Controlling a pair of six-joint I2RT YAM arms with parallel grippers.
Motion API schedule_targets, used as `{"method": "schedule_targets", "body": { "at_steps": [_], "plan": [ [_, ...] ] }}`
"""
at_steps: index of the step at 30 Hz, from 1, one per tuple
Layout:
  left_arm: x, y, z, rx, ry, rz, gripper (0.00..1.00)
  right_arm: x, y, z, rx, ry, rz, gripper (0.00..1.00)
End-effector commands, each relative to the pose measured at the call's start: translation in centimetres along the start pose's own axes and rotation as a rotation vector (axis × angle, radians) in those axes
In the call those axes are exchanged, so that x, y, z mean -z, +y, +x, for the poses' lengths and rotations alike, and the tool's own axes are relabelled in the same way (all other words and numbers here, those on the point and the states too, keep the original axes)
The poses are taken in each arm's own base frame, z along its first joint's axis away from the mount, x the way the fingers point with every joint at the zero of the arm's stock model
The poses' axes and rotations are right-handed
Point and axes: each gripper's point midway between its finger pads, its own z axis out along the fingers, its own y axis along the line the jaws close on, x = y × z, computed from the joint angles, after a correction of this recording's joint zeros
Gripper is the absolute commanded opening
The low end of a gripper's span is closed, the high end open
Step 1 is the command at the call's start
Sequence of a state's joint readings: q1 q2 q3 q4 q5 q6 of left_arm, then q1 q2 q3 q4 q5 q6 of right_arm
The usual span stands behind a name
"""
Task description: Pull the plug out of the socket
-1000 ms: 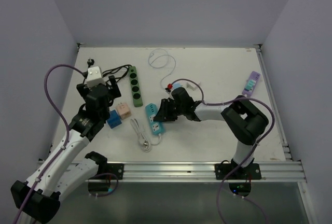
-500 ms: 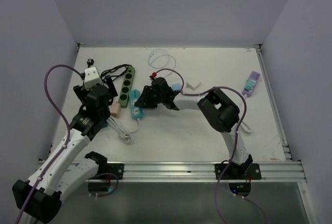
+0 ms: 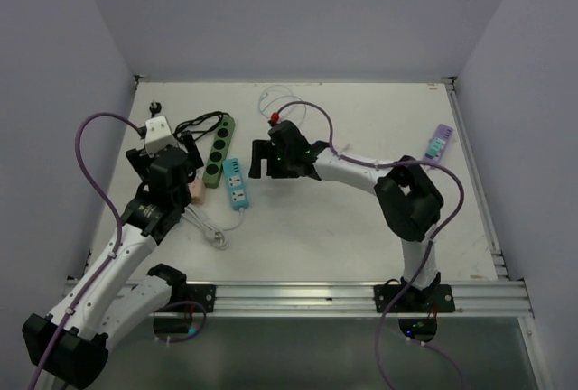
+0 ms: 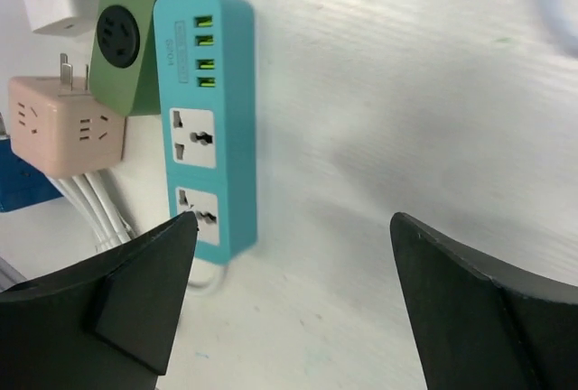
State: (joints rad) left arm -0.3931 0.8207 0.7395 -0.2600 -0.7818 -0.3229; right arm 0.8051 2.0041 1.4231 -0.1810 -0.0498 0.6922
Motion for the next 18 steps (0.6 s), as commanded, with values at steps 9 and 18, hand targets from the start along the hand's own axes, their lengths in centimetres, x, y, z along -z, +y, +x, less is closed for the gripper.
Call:
{"method": "schedule_targets", "body": {
  "at_steps": [9,18],
  "plan": [
    [0.1,-0.1,-1.1,0.06,-0.037,0.006,0.98,18.0,-20.2,-8.0,-0.121,-0.254,0.545,0.98],
    [0.3,-0.3,-1.2,0.07,-0.037,0.026,0.98,25.0,-33.4,-4.6,-0.466,-0.297,0.783,0.99]
  ]
}}
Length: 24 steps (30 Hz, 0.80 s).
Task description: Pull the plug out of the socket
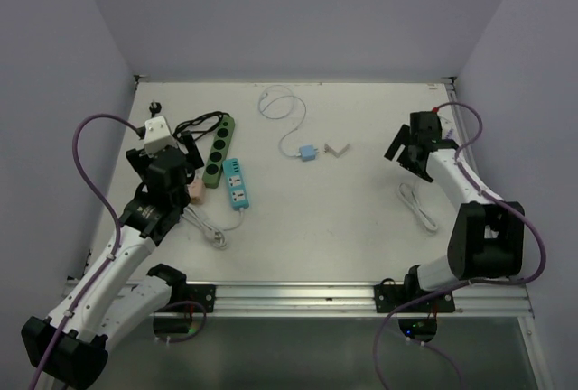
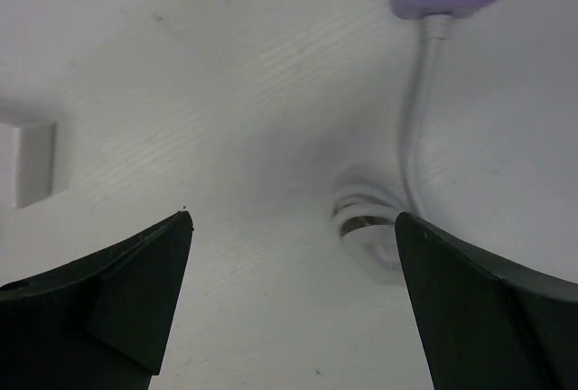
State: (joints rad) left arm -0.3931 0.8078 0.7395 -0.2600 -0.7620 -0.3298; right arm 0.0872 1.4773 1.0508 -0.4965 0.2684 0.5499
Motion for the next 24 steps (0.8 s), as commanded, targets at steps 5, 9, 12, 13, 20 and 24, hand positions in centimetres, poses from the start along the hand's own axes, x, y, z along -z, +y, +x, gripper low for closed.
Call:
{"method": "schedule_targets", "body": {
  "at_steps": [5,9,12,13,20,24],
  "plan": [
    [0.1,-0.4,-1.0,0.055,-0.031,0.023,0.98,-1.3,-4.7,1.0,-0.127,0.074,0.055,0.98],
    [0.1,-0.3,-1.1,0.059,-0.035,0.021,0.98,-2.6,-5.1,3.3,-0.115,0.135,0.058,0.98],
    [0.1,-0.5,-1.0,0.055,-0.03,0.029,0.98,-3.3,-4.8,5.3,-0.088,0.194,0.022,0.98],
    [0.1,-0.5,-1.0,0.056,-0.03,0.031,0.98,-3.6,-4.5,6.3,-0.081,0.241,0.002,0.98],
    [0.0,-0.8,-0.7,0.05,-0.021,0.038,0.98,-4.1,-2.7,9.2,-0.068,0.345,-0.117,0.68],
    [-0.2,-0.9,-0.6,0.046,-0.016,0.041,0.98,-3.2,-1.0,11.1,0.006,0.383,-0.154,0.45]
  ]
}}
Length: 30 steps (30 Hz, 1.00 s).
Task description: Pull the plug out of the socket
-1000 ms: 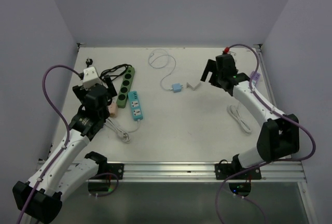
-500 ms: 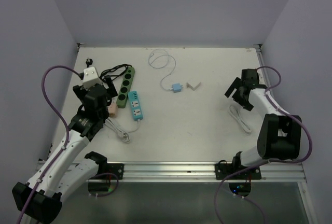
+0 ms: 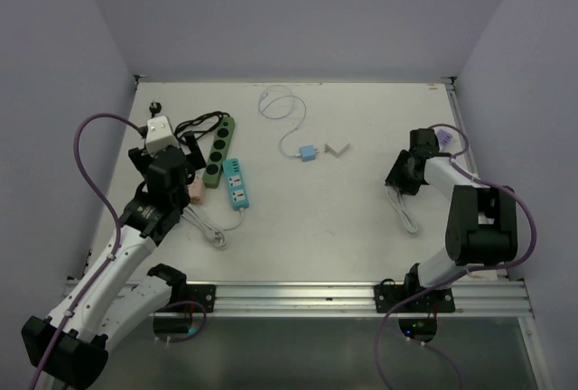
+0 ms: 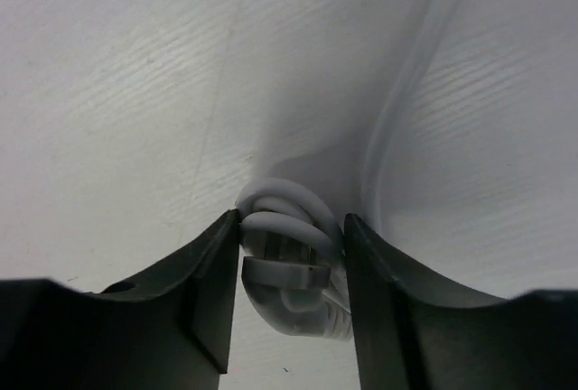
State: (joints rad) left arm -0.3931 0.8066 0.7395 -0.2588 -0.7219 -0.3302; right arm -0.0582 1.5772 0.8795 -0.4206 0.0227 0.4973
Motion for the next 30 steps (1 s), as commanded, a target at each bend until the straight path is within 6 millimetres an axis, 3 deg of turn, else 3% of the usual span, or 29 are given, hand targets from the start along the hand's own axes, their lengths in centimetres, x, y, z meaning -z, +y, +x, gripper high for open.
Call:
{"method": "schedule_targets", "body": {
  "at_steps": [1,3,5,6,8,16,21,25,30],
  "plan": [
    [-0.3,-0.3,-0.7,0.042,-0.025,0.004,0.98,0.0,3.1,4.8,0.089,0.133,-0.106,0.41],
    [-0.3,-0.3,-0.6,0.039,-0.022,0.004,0.98,0.0,4.1,6.2,0.137,0.152,-0.112,0.35],
    [-0.4,-0.4,-0.5,0.038,-0.019,0.005,0.98,0.3,6.6,9.7,0.23,0.198,-0.156,0.25],
    [-0.4,-0.4,-0.4,0.036,-0.018,0.003,0.97,0.1,6.4,9.9,0.22,0.203,-0.151,0.25],
    [-0.4,-0.4,-0.4,0.036,-0.018,0.003,0.97,0.5,8.0,13.1,0.28,0.244,-0.178,0.2],
    [-0.6,-0.5,-0.1,0.028,-0.007,0.005,0.97,4.3,14.0,24.2,0.597,0.357,-0.308,0.19],
    [-0.7,-0.7,0.2,0.025,0.001,0.01,0.97,7.0,15.0,30.0,0.801,0.431,-0.356,0.2],
    [-0.9,-1.0,0.5,0.021,0.012,0.02,0.97,8.6,15.4,31.7,0.936,0.431,-0.364,0.32],
    [-1.0,-1.9,1.1,0.014,0.034,0.063,0.97,11.0,16.8,31.1,0.952,0.378,-0.467,0.55]
  ]
}}
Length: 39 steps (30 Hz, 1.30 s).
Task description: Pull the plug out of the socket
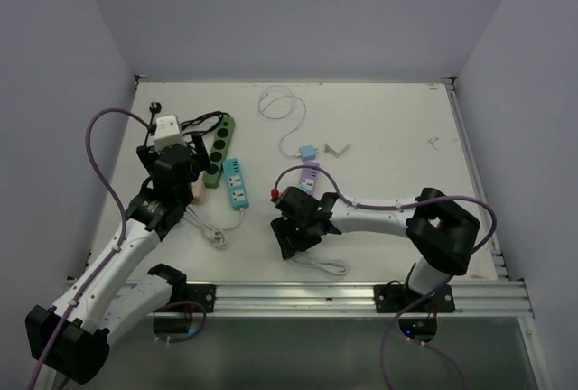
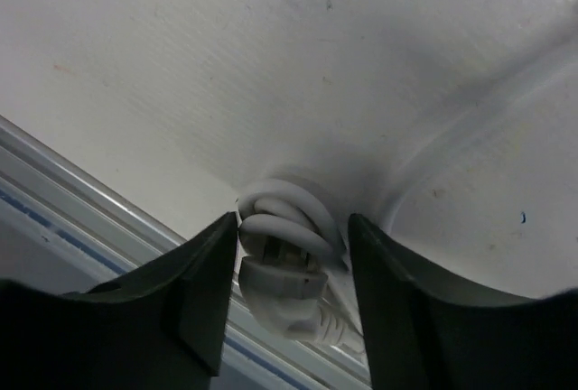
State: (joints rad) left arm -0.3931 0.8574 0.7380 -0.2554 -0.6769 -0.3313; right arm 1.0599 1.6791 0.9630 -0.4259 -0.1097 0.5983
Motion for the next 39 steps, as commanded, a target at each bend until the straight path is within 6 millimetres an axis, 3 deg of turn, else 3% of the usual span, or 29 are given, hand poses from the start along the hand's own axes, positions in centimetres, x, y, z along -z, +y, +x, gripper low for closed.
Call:
{"method": "schedule_targets", "body": {
  "at_steps": [1,2,5,11,14,17,18,20,21,24,25,27,28,29,31,32,34,37,38,39],
  "plan": [
    [-0.3,-1.1,-0.3,0.037,-0.012,0.046,0.97,2.2,0.3,0.4,0.03,-0.005,-0.023,0.61],
    [-0.4,-1.6,-0.1,0.034,-0.004,0.073,0.97,2.6,0.6,-0.1,0.037,-0.031,-0.033,0.72],
    [-0.5,-2.9,0.4,0.023,0.018,0.134,0.98,4.9,1.6,-2.1,0.052,-0.139,-0.069,0.83],
    [-0.8,-6.1,2.4,0.013,0.123,0.264,0.99,10.9,3.0,-6.6,0.044,-0.409,-0.11,0.87],
    [-0.4,-7.9,3.9,0.043,0.219,0.332,0.99,13.9,2.4,-8.2,0.024,-0.536,-0.084,0.88],
    [0.4,-10.4,4.4,0.066,0.292,0.401,0.99,15.8,-1.4,-9.4,-0.077,-0.654,0.056,0.89],
    [1.2,-11.9,4.9,0.062,0.319,0.438,0.99,15.8,-3.9,-9.6,-0.136,-0.674,0.126,0.89],
    [2.0,-13.9,5.6,0.044,0.365,0.466,1.0,16.3,-5.9,-9.9,-0.241,-0.712,0.129,0.89],
    [3.6,-16.0,6.3,0.035,0.391,0.523,1.0,16.2,-7.9,-9.4,-0.302,-0.72,0.127,0.89],
    [5.8,-19.6,7.5,0.026,0.433,0.594,1.0,16.7,-10.7,-9.5,-0.438,-0.779,0.106,0.89],
    [5.8,-20.4,8.5,0.008,0.45,0.592,0.99,15.5,-11.4,-8.5,-0.463,-0.752,0.101,0.89],
    [6.9,-22.6,8.8,-0.01,0.454,0.619,0.99,15.2,-12.9,-8.4,-0.517,-0.764,0.102,0.89],
    [6.7,-23.4,10.2,-0.038,0.484,0.612,0.99,14.2,-13.2,-7.6,-0.531,-0.737,0.086,0.89],
    [6.9,-24.4,9.8,-0.04,0.478,0.618,0.98,13.9,-13.6,-7.5,-0.549,-0.735,0.082,0.89],
    [7.4,-26.1,11.8,-0.087,0.511,0.623,0.97,13.2,-14.9,-7.6,-0.607,-0.75,0.063,0.88],
    [7.6,-27.0,11.6,-0.089,0.506,0.631,0.96,13.3,-14.5,-8.3,-0.608,-0.768,0.015,0.87],
    [7.8,-28.0,13.2,-0.106,0.541,0.623,0.96,13.3,-15.7,-9.0,-0.64,-0.785,0.012,0.87],
    [8.1,-28.4,13.8,-0.091,0.557,0.619,0.95,13.3,-16.9,-11.0,-0.646,-0.793,-0.007,0.86],
    [8.1,-28.2,14.1,-0.092,0.555,0.611,0.95,12.0,-17.5,-11.3,-0.653,-0.754,-0.002,0.85],
    [8.3,-27.9,13.7,-0.074,0.547,0.609,0.96,12.5,-17.2,-12.6,-0.641,-0.751,-0.035,0.84]
  ]
}}
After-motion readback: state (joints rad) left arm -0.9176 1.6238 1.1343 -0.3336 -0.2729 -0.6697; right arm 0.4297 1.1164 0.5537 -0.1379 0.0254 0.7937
